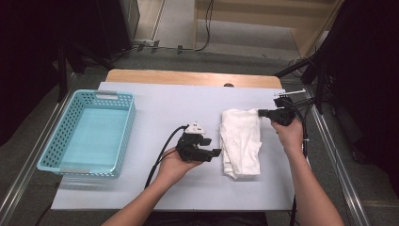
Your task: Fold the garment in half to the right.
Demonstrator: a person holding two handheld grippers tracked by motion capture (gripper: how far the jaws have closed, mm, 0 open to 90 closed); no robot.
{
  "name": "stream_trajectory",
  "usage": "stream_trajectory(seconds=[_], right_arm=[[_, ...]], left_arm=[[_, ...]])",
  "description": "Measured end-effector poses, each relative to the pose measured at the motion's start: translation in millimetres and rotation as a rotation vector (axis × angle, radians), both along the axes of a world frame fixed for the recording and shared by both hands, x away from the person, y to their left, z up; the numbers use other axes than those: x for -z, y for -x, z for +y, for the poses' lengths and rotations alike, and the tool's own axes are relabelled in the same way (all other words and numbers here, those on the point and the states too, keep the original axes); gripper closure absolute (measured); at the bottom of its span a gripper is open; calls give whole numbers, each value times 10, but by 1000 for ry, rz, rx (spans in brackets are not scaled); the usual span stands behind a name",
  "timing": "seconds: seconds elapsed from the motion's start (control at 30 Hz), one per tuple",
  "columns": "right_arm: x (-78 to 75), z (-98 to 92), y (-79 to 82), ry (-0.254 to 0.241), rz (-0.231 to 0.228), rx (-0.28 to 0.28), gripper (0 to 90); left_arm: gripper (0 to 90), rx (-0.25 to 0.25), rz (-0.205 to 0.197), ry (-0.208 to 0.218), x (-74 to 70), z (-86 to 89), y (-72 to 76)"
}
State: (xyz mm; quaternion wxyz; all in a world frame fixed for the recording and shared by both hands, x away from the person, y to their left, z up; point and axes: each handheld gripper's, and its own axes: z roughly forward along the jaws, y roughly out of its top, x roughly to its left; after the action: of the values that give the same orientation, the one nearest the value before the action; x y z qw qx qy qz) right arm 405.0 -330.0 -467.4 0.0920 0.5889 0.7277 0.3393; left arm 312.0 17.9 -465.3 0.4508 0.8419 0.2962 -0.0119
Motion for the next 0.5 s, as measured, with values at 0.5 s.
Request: stream_trajectory(seconds=[0.5], right_arm=[[-66,29,188,-43,-69,-83,547]], left_arm=[[385,-17,7,-4,-4,58,-89]])
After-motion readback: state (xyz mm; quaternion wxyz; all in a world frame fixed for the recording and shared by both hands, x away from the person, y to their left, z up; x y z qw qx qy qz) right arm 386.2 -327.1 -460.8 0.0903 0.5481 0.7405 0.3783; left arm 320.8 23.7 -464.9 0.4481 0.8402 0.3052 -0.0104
